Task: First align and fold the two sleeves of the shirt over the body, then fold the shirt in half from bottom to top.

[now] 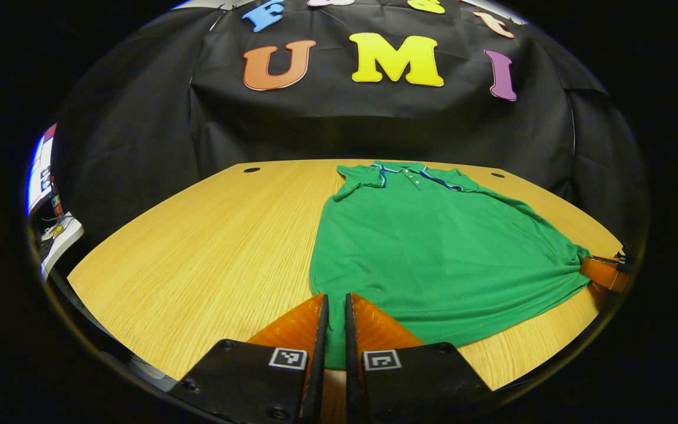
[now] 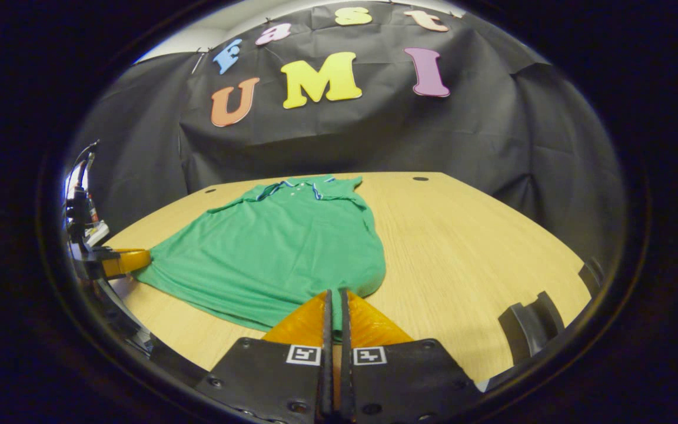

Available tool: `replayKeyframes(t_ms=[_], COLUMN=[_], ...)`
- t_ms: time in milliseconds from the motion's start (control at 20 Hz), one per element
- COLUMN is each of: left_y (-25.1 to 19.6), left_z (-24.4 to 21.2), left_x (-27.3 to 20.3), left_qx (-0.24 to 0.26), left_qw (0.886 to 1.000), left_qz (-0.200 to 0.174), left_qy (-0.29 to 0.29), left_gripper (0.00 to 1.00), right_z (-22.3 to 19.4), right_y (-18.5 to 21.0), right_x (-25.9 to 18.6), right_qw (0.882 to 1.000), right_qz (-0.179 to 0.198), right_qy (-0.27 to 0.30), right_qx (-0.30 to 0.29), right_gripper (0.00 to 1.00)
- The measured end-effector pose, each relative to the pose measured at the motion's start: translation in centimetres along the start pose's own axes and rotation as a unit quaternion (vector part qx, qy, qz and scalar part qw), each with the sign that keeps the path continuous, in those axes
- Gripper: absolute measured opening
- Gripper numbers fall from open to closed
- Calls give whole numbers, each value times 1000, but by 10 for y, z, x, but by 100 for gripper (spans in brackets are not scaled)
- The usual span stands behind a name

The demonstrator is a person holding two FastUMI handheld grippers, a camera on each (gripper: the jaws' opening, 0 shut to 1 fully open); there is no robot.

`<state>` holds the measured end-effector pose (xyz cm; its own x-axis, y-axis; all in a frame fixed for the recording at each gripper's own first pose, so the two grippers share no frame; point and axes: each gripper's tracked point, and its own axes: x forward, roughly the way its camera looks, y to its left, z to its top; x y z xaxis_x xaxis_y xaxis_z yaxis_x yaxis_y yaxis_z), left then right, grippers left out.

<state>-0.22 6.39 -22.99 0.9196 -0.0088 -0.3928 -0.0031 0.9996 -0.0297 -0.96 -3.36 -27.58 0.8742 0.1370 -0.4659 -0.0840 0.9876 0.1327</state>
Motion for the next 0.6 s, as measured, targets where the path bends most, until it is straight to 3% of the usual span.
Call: replayKeyframes(t_ms=[150,400,600], left_y=[0,-1,0], left_z=[19,67,116], left_x=[-2,-5,0], left_qx=[-8,11,-2], left_qw=[1000,998,994], left_qz=[-2,3,5], left_qy=[-18,-63,-106], left_gripper=[9,8,8], right_z=[10,61,117], right_y=[-3,-3,7], right_x=[-3,-8,-2], right_qw=[1000,998,993], right_qz=[-3,-5,-5], right_qy=[-5,-60,-113], right_qx=[-12,-11,-24], right_gripper=[1,0,0])
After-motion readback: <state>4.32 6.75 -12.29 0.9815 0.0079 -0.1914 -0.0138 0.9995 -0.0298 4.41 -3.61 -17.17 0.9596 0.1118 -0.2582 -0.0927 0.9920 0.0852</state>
